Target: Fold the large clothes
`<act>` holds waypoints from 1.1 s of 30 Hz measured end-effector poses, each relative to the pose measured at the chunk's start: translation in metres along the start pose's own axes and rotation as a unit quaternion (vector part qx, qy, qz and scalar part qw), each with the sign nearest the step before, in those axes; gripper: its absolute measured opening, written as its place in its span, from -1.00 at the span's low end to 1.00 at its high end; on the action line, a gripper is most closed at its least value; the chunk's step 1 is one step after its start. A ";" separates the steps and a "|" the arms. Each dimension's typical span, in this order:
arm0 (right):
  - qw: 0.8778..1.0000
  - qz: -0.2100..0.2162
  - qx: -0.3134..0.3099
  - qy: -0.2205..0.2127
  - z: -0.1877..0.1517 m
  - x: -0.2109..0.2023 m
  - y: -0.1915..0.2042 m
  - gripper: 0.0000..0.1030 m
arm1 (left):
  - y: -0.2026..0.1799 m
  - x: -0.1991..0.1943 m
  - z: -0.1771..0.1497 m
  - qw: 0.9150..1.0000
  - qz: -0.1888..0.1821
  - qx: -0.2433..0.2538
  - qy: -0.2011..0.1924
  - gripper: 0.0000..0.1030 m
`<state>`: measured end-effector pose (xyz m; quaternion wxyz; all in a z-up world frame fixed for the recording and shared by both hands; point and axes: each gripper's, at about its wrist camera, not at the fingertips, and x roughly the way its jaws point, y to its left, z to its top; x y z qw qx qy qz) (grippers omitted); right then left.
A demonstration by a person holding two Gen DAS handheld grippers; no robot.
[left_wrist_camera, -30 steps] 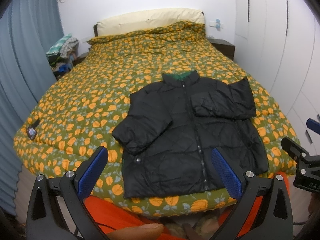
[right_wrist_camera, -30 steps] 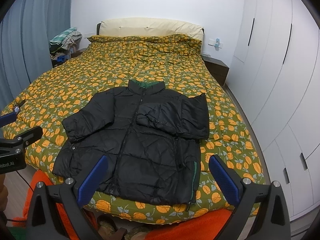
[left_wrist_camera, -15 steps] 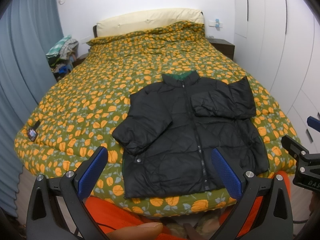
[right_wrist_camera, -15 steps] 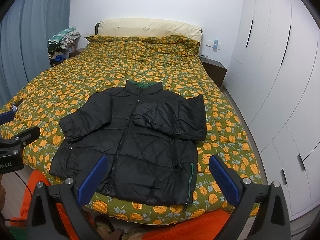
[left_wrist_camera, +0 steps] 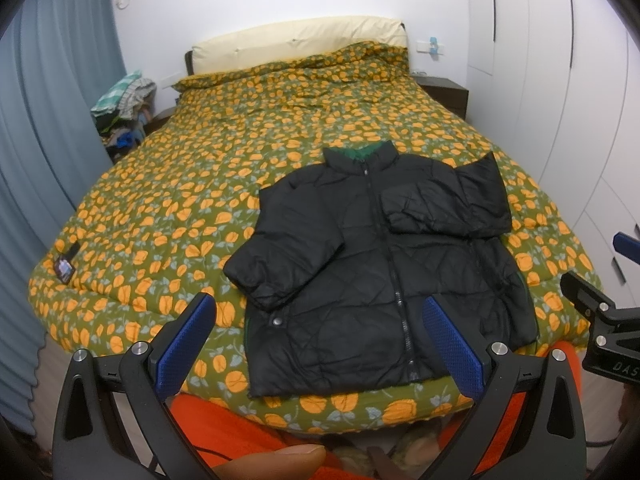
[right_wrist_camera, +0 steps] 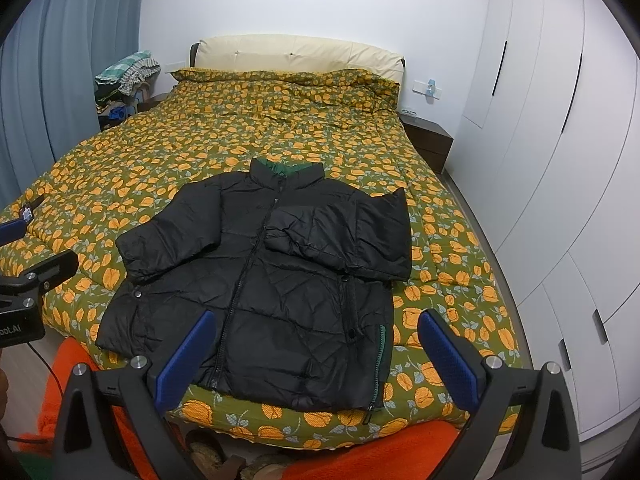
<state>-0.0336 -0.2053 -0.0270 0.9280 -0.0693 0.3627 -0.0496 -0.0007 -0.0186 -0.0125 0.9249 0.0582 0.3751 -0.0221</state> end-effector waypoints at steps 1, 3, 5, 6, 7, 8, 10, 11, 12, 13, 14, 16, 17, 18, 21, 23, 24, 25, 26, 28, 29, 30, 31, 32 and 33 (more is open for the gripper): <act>1.000 0.000 0.000 0.001 0.000 0.001 0.000 0.99 | 0.000 0.000 0.000 1.000 0.000 0.000 0.001 0.99; 1.000 0.000 -0.001 0.002 0.000 0.002 0.000 0.99 | -0.001 0.002 0.001 1.000 0.000 0.001 0.003 0.99; 1.000 0.001 -0.001 0.004 -0.001 0.004 0.000 0.99 | -0.001 0.003 0.001 1.000 -0.001 0.001 0.005 0.99; 1.000 0.001 -0.002 0.006 0.000 0.005 0.001 0.99 | -0.001 0.004 0.000 1.000 -0.001 0.001 0.005 0.99; 1.000 0.001 -0.002 0.007 -0.001 0.006 0.001 0.99 | -0.001 0.005 0.001 1.000 0.000 0.001 0.005 0.99; 1.000 0.001 -0.002 0.007 -0.001 0.006 0.001 0.99 | -0.001 0.005 0.001 1.000 0.001 0.000 0.006 0.99; 1.000 0.002 -0.002 0.010 -0.002 0.009 0.000 0.99 | 0.003 0.008 0.001 1.000 0.002 -0.003 0.006 0.99; 1.000 0.003 -0.002 0.011 -0.002 0.010 0.000 0.99 | 0.005 0.010 0.001 1.000 0.004 -0.005 0.005 0.99; 1.000 0.004 -0.003 0.010 -0.002 0.010 0.001 0.99 | 0.007 0.012 0.002 1.000 0.008 -0.006 0.003 0.99; 1.000 0.007 -0.005 0.008 -0.002 0.011 0.001 0.99 | 0.010 0.013 0.003 1.000 0.012 -0.007 0.000 0.99; 1.000 0.011 -0.008 0.004 0.000 0.011 -0.001 0.99 | 0.013 0.014 0.003 1.000 0.016 -0.008 -0.004 0.99; 1.000 0.017 -0.012 -0.004 0.003 0.012 -0.002 0.99 | 0.020 0.016 0.004 1.000 0.016 -0.017 -0.009 0.99; 0.999 0.024 -0.016 -0.013 0.007 0.014 -0.005 0.99 | 0.024 0.018 0.005 1.000 0.012 -0.022 -0.009 0.99; 0.999 0.028 -0.019 -0.020 0.010 0.014 -0.004 0.99 | 0.028 0.019 0.005 1.000 0.006 -0.027 -0.009 0.99; 0.997 0.043 -0.033 -0.052 0.025 0.030 -0.013 0.99 | 0.039 0.025 0.003 0.999 0.000 -0.036 -0.008 1.00; 0.996 0.037 -0.062 -0.055 0.035 0.058 -0.012 0.99 | 0.044 0.029 -0.002 0.999 0.008 -0.040 -0.002 1.00; 0.995 0.037 -0.074 -0.050 0.038 0.069 -0.010 0.99 | 0.046 0.030 -0.003 0.999 0.010 -0.042 0.001 1.00; 0.994 0.042 -0.095 -0.037 0.043 0.095 -0.006 0.99 | 0.048 0.033 -0.005 0.999 0.009 -0.044 0.007 1.00; 0.993 0.048 -0.108 -0.027 0.046 0.117 -0.001 0.99 | 0.050 0.035 -0.007 0.999 0.007 -0.046 0.013 1.00; 0.989 0.063 -0.130 -0.012 0.052 0.157 0.013 0.99 | 0.055 0.038 -0.012 0.998 0.011 -0.054 0.021 1.00; 0.987 0.068 -0.144 -0.004 0.055 0.179 0.025 0.99 | 0.058 0.039 -0.015 0.998 0.016 -0.057 0.023 1.00; 0.985 0.074 -0.158 0.006 0.056 0.198 0.035 0.99 | 0.060 0.038 -0.018 0.998 0.022 -0.059 0.024 1.00; 0.982 0.079 -0.172 0.018 0.058 0.220 0.048 0.99 | 0.063 0.039 -0.020 0.997 0.029 -0.061 0.026 1.00; 0.979 0.079 -0.186 0.026 0.060 0.242 0.060 0.99 | 0.065 0.040 -0.022 0.997 0.034 -0.064 0.028 1.00; 0.977 0.081 -0.194 0.033 0.062 0.262 0.071 0.99 | 0.069 0.042 -0.025 0.996 0.038 -0.068 0.034 1.00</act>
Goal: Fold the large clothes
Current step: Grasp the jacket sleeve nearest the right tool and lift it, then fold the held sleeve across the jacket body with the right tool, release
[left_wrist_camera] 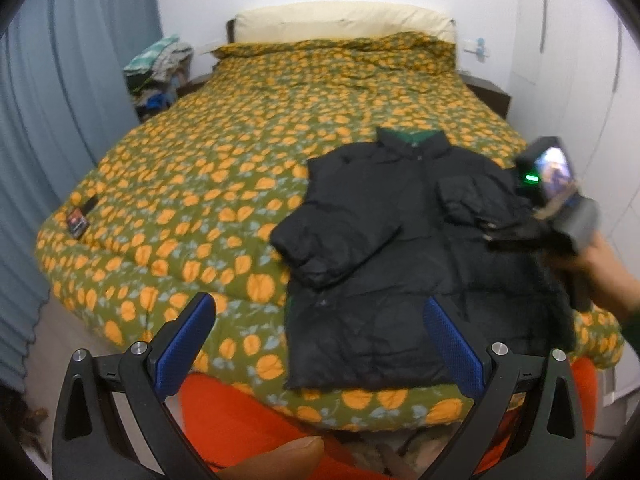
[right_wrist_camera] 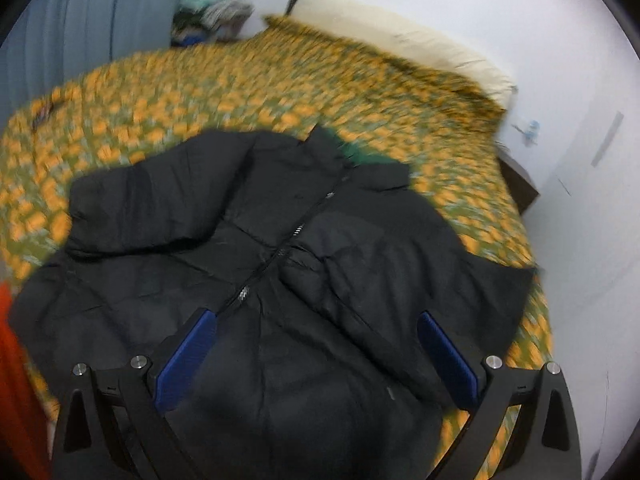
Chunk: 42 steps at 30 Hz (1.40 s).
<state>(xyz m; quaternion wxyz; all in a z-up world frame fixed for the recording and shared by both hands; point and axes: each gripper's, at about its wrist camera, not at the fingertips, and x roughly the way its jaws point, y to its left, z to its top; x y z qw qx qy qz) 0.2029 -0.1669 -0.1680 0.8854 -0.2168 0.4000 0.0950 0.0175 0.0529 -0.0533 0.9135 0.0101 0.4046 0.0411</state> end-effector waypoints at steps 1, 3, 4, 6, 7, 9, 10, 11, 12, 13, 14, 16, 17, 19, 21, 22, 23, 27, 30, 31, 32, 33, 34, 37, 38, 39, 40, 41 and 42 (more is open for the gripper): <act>1.000 0.000 -0.004 0.009 0.006 0.021 0.005 0.99 | 0.004 0.003 -0.002 1.000 0.002 -0.006 0.008 1.00; 1.000 -0.005 0.000 0.024 0.015 0.055 0.010 0.99 | 0.011 0.007 -0.007 1.000 0.004 -0.016 0.024 1.00; 0.999 -0.008 0.006 0.036 0.021 0.079 0.011 0.98 | 0.015 0.009 -0.010 0.999 0.007 -0.021 0.033 1.00; 0.998 -0.018 0.018 0.063 0.025 0.111 0.012 0.96 | 0.022 0.012 -0.015 0.999 0.016 -0.027 0.042 1.00; 0.995 -0.028 0.027 0.087 0.024 0.133 0.010 0.96 | 0.025 0.013 -0.018 0.998 0.023 -0.028 0.046 1.00; 0.993 -0.039 0.037 0.109 0.019 0.153 0.006 0.96 | 0.029 0.015 -0.022 0.998 0.035 -0.029 0.052 1.00; 0.992 -0.036 0.049 0.110 0.017 0.158 0.001 0.94 | 0.030 0.016 -0.023 0.997 0.040 -0.030 0.054 1.00; 0.992 -0.031 0.058 0.111 0.014 0.158 -0.004 0.86 | 0.031 0.017 -0.025 0.997 0.043 -0.031 0.056 1.00; 0.991 -0.028 0.071 0.110 0.012 0.156 -0.010 0.51 | 0.031 0.019 -0.026 0.997 0.044 -0.032 0.059 1.00; 0.991 -0.014 0.085 0.104 0.010 0.150 -0.017 0.22 | 0.031 0.021 -0.028 0.997 0.044 -0.032 0.063 1.00; 0.991 -0.014 0.089 0.098 0.010 0.144 -0.021 -0.05 | 0.030 0.023 -0.028 0.996 0.042 -0.032 0.067 1.00; 0.993 -0.028 0.096 0.069 0.007 0.117 -0.033 -0.60 | 0.025 0.028 -0.027 0.996 0.035 -0.026 0.073 1.00; 0.992 -0.023 0.113 0.049 0.005 0.099 -0.043 -0.62 | 0.022 0.029 -0.027 0.996 0.032 -0.022 0.074 1.00; 0.989 -0.014 0.146 0.017 -0.001 0.067 -0.063 -0.65 | 0.015 0.029 -0.023 0.997 0.025 -0.013 0.069 1.00; 0.981 -0.008 0.190 -0.028 -0.014 0.014 -0.093 -0.66 | 0.009 0.028 -0.017 0.998 0.015 -0.008 0.061 1.00; 0.976 -0.009 0.211 -0.051 -0.023 -0.013 -0.109 -0.66 | 0.006 0.028 -0.014 0.998 0.010 -0.007 0.057 1.00; 0.972 -0.013 0.225 -0.066 -0.028 -0.033 -0.120 -0.66 | 0.004 0.028 -0.011 0.998 0.005 -0.006 0.054 1.00; 0.946 -0.065 0.291 -0.130 -0.072 -0.127 -0.179 -0.67 | -0.007 0.031 0.000 0.999 -0.005 0.014 0.050 1.00; 0.915 -0.122 0.350 -0.158 -0.120 -0.185 -0.225 -0.68 | -0.017 0.030 0.007 0.998 -0.007 0.047 0.038 1.00; 0.906 -0.140 0.366 -0.160 -0.135 -0.197 -0.239 -0.69 | -0.020 0.029 0.009 0.998 -0.007 0.057 0.034 1.00; 0.898 -0.159 0.380 -0.157 -0.150 -0.207 -0.252 -0.69 | -0.025 0.028 0.011 0.997 -0.009 0.069 0.028 1.00; 0.892 -0.170 0.390 -0.154 -0.162 -0.211 -0.260 -0.69 | -0.028 0.026 0.012 0.997 -0.012 0.077 0.024 1.00; 0.882 -0.182 0.411 -0.145 -0.181 -0.215 -0.273 -0.70 | -0.032 0.024 0.013 0.996 -0.014 0.082 0.021 1.00; 0.857 -0.191 0.463 -0.120 -0.225 -0.211 -0.297 -0.70 | -0.041 0.017 0.013 0.996 -0.022 0.087 0.009 1.00; 0.849 -0.191 0.480 -0.108 -0.240 -0.204 -0.302 -0.70 | -0.042 0.016 0.012 0.996 -0.026 0.083 0.009 1.00; 0.843 -0.186 0.495 -0.100 -0.252 -0.199 -0.304 -0.70 | -0.043 0.015 0.012 0.996 -0.030 0.079 0.010 1.00; 0.829 -0.172 0.525 -0.083 -0.272 -0.186 -0.309 -0.70 | -0.043 0.015 0.012 0.997 -0.034 0.075 0.012 1.00; 0.818 -0.162 0.548 -0.069 -0.288 -0.174 -0.310 -0.70 | -0.044 0.015 0.012 0.997 -0.035 0.073 0.013 1.00; 0.809 -0.156 0.563 -0.058 -0.302 -0.164 -0.310 -0.70 | -0.043 0.015 0.012 0.997 -0.034 0.071 0.014 1.00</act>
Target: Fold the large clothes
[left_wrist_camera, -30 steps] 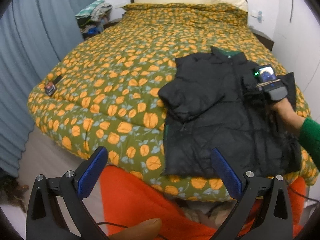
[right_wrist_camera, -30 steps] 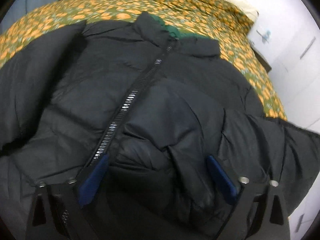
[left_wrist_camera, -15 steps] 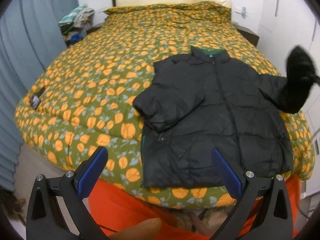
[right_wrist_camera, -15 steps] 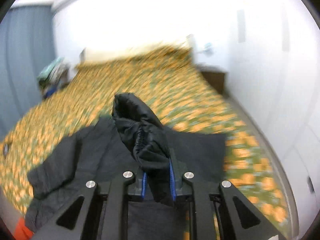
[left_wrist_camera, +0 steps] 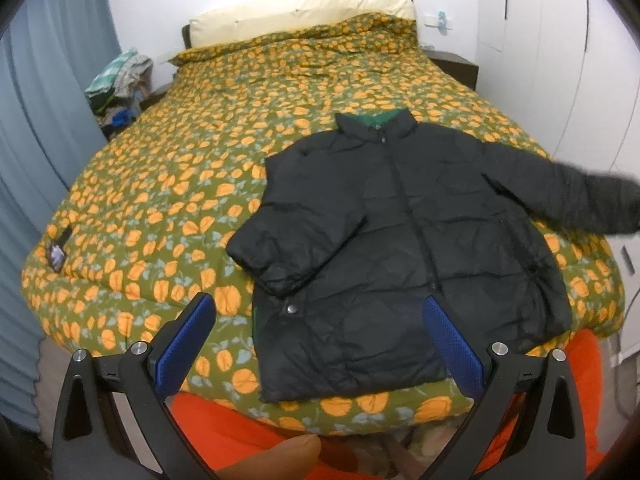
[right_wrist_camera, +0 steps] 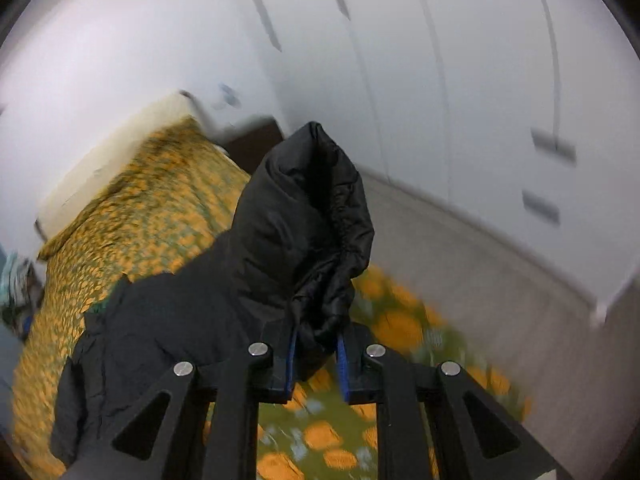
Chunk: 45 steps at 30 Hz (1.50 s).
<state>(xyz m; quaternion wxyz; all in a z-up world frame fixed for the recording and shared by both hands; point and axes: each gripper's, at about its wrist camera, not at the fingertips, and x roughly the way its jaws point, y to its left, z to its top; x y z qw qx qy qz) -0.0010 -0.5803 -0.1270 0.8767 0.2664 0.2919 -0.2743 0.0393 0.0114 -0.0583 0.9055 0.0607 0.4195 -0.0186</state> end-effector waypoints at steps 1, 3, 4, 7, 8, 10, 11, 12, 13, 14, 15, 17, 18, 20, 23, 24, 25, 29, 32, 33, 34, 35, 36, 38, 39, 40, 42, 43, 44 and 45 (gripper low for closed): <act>1.000 -0.005 0.016 0.015 -0.009 0.015 -0.011 -0.70 | 0.001 0.000 0.000 1.000 0.001 -0.002 0.001 1.00; 0.998 -0.004 0.045 0.037 -0.027 0.035 -0.031 -0.70 | 0.005 0.002 0.001 1.000 0.004 -0.005 0.003 1.00; 0.997 0.002 0.062 0.048 -0.034 0.046 -0.045 -0.70 | 0.007 0.002 0.002 1.000 0.006 -0.007 0.004 1.00; 0.992 0.017 0.105 0.067 -0.061 0.064 -0.059 -0.64 | 0.010 0.004 0.002 1.000 0.019 -0.005 0.003 1.00; 0.990 0.024 0.121 0.071 -0.065 0.069 -0.065 -0.64 | 0.011 0.005 0.001 1.000 0.022 -0.005 0.004 1.00; 0.987 0.021 0.137 0.075 -0.073 0.073 -0.067 -0.27 | 0.012 0.010 0.000 1.000 0.026 -0.009 0.011 1.00; 0.986 0.024 0.146 0.074 -0.074 0.074 -0.069 -0.09 | 0.012 0.012 -0.001 0.999 0.026 -0.013 0.016 1.00; 0.984 0.034 0.162 0.070 -0.075 0.073 -0.073 0.09 | 0.014 0.015 -0.002 0.999 0.025 -0.018 0.020 1.00; 0.981 0.049 0.174 0.066 -0.078 0.074 -0.078 0.10 | 0.014 0.017 -0.003 0.999 0.024 -0.022 0.024 1.00; 0.979 0.064 0.183 0.065 -0.079 0.073 -0.083 0.10 | 0.014 0.019 -0.004 0.999 0.024 -0.025 0.028 1.00; 0.977 0.075 0.189 0.064 -0.078 0.074 -0.084 0.10 | 0.013 0.021 -0.005 0.999 0.023 -0.027 0.031 1.00; 0.975 0.089 0.195 0.058 -0.077 0.076 -0.088 0.09 | 0.011 0.025 -0.006 0.999 0.022 -0.027 0.034 1.00; 0.976 0.084 0.192 0.060 -0.076 0.079 -0.088 -0.01 | 0.012 0.025 -0.007 0.999 0.022 -0.027 0.033 1.00; 0.980 0.050 0.181 0.072 -0.076 0.086 -0.088 -0.32 | 0.012 0.027 -0.006 0.999 0.030 -0.022 0.032 1.00; 0.982 0.009 0.168 0.090 -0.079 0.093 -0.089 -0.39 | 0.019 0.034 -0.005 0.998 0.048 -0.020 0.030 1.00; 0.983 -0.001 0.159 0.090 -0.079 0.095 -0.087 -0.34 | 0.025 0.038 -0.006 0.998 0.054 -0.025 0.031 0.99; 0.985 -0.011 0.146 0.087 -0.079 0.094 -0.084 -0.30 | 0.032 0.042 -0.007 0.997 0.057 -0.030 0.032 0.99; 0.990 -0.055 0.096 0.084 -0.079 0.076 -0.067 0.06 | 0.067 0.066 -0.014 0.994 0.064 -0.068 0.049 0.99; 0.994 -0.054 0.072 0.069 -0.077 0.055 -0.054 0.11 | 0.106 0.098 -0.020 0.987 0.003 -0.143 0.077 0.99; 0.995 -0.048 0.061 0.064 -0.078 0.046 -0.044 0.11 | 0.115 0.108 -0.020 0.983 -0.019 -0.166 0.083 0.99; 0.996 -0.042 0.049 0.060 -0.079 0.038 -0.036 0.11 | 0.123 0.122 -0.021 0.978 -0.042 -0.186 0.087 0.99; 0.997 -0.034 0.034 0.058 -0.080 0.029 -0.026 0.11 | 0.129 0.140 -0.019 0.974 -0.059 -0.202 0.089 0.99; 0.998 -0.028 0.022 0.058 -0.081 0.026 -0.016 0.11 | 0.130 0.153 -0.017 0.972 -0.065 -0.208 0.090 0.99; 0.998 -0.007 -0.016 0.063 -0.089 0.018 0.014 0.11 | 0.126 0.185 -0.010 0.969 -0.077 -0.214 0.100 0.99; 0.997 0.002 -0.028 0.065 -0.094 0.012 0.020 0.11 | 0.122 0.203 -0.005 0.968 -0.079 -0.211 0.106 0.99; 0.997 0.013 -0.043 0.069 -0.099 0.008 0.033 0.11 | 0.117 0.219 0.000 0.969 -0.079 -0.205 0.112 0.99; 0.994 0.039 -0.068 0.076 -0.111 -0.005 0.056 0.11 | 0.105 0.249 0.007 0.971 -0.071 -0.191 0.126 0.97; 0.992 0.055 -0.083 0.080 -0.116 -0.008 0.072 0.11 | 0.100 0.260 0.010 0.972 -0.060 -0.184 0.131 0.70; 0.990 0.067 -0.096 0.082 -0.121 -0.013 0.083 0.11 | 0.096 0.265 0.012 0.975 -0.046 -0.174 0.131 0.06; 0.988 0.074 -0.104 0.082 -0.125 -0.018 0.090 0.11 | 0.095 0.267 0.014 0.976 -0.038 -0.168 0.132 -0.15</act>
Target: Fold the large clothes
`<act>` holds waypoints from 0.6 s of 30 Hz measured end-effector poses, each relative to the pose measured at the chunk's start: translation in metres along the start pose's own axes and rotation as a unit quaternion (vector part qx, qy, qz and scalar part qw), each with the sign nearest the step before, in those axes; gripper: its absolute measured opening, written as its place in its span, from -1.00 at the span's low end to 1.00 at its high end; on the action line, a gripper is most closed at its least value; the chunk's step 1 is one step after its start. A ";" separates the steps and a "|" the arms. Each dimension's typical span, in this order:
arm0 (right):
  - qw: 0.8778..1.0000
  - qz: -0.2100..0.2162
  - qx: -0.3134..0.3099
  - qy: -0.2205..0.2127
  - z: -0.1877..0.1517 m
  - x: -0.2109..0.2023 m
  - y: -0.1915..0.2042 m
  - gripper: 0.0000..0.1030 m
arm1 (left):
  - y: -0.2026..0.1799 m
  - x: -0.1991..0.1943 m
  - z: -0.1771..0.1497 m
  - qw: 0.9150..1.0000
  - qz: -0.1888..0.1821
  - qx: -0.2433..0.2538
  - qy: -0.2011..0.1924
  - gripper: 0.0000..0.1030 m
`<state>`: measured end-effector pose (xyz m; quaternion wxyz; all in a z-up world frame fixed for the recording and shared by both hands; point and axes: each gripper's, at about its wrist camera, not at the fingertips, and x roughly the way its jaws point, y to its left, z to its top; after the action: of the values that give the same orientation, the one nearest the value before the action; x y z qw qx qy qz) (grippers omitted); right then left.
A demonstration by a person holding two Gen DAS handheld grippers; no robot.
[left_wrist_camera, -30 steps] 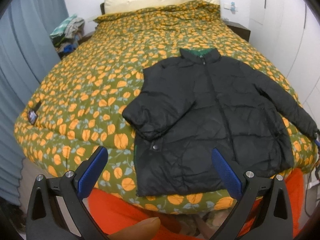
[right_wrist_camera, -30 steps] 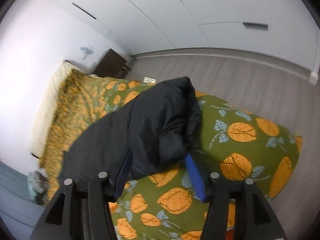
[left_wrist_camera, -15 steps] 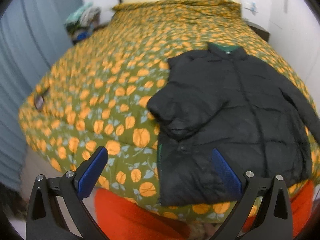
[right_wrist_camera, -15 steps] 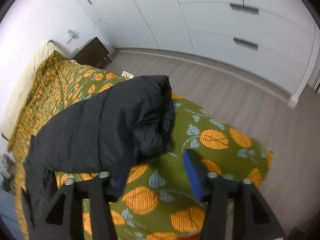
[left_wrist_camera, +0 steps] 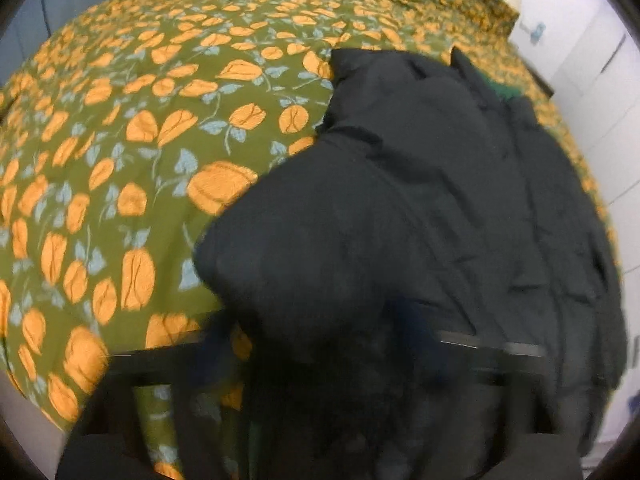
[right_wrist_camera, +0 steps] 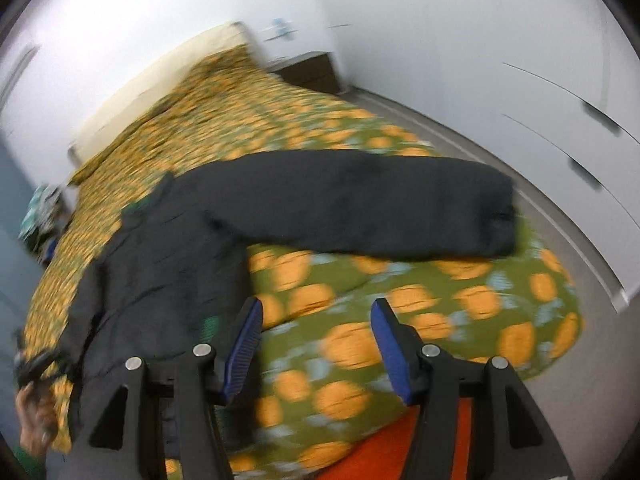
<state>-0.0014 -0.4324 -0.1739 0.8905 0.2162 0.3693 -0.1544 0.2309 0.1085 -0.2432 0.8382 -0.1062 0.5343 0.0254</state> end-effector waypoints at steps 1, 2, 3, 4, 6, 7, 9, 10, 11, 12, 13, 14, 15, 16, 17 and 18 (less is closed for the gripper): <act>1.000 0.011 -0.016 0.003 -0.002 -0.001 0.014 0.11 | -0.001 -0.005 0.002 1.000 0.009 0.002 -0.007 -0.61; 0.999 0.017 -0.030 0.006 -0.005 -0.002 0.024 0.11 | 0.001 -0.016 0.004 1.000 0.007 0.002 -0.015 -0.73; 0.999 0.019 -0.041 0.007 -0.008 -0.002 0.031 0.11 | 0.004 -0.026 0.006 1.000 0.006 0.001 -0.022 -0.76; 0.998 0.020 -0.055 0.008 -0.010 -0.004 0.039 0.11 | 0.009 -0.041 0.009 0.999 0.013 0.002 -0.036 -0.77; 0.997 0.021 -0.073 0.010 -0.016 -0.006 0.048 0.11 | 0.021 -0.077 0.014 0.997 0.030 0.010 -0.067 -0.78; 0.997 0.021 -0.079 0.010 -0.017 -0.008 0.051 0.11 | 0.029 -0.094 0.017 0.996 0.037 0.015 -0.080 -0.78; 0.996 0.023 -0.087 0.011 -0.018 -0.011 0.057 0.11 | 0.047 -0.124 0.022 0.992 0.063 0.026 -0.105 -0.77; 0.996 0.023 -0.090 0.010 -0.019 -0.012 0.059 0.11 | 0.058 -0.139 0.025 0.989 0.083 0.032 -0.118 -0.77; 0.995 0.023 -0.094 0.007 -0.017 -0.013 0.061 0.11 | 0.071 -0.151 0.029 0.984 0.111 0.038 -0.130 -0.77; 0.995 0.024 -0.096 0.005 -0.018 -0.014 0.064 0.11 | 0.083 -0.156 0.032 0.980 0.137 0.041 -0.139 -0.77; 0.995 0.025 -0.100 0.003 -0.018 -0.016 0.067 0.11 | 0.097 -0.160 0.036 0.974 0.167 0.044 -0.148 -0.77; 0.994 0.027 -0.103 0.000 -0.017 -0.016 0.070 0.11 | 0.111 -0.161 0.042 0.968 0.197 0.042 -0.151 -0.77; 0.994 0.029 -0.105 -0.001 -0.017 -0.017 0.074 0.11 | 0.123 -0.159 0.045 0.964 0.216 0.039 -0.152 -0.77; 0.994 0.033 -0.108 0.001 -0.016 -0.016 0.077 0.11 | 0.138 -0.156 0.049 0.958 0.241 0.033 -0.151 -0.77; 0.993 0.036 -0.111 0.001 -0.018 -0.017 0.081 0.11 | 0.149 -0.150 0.053 0.953 0.261 0.029 -0.149 -0.77; 0.993 0.038 -0.115 0.002 -0.019 -0.016 0.085 0.11 | 0.162 -0.142 0.058 0.948 0.283 0.024 -0.143 -0.77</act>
<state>0.0135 -0.3484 -0.1510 0.9141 0.1266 0.3776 -0.0763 0.1968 0.2889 -0.1164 0.8665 0.0739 0.4175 0.2635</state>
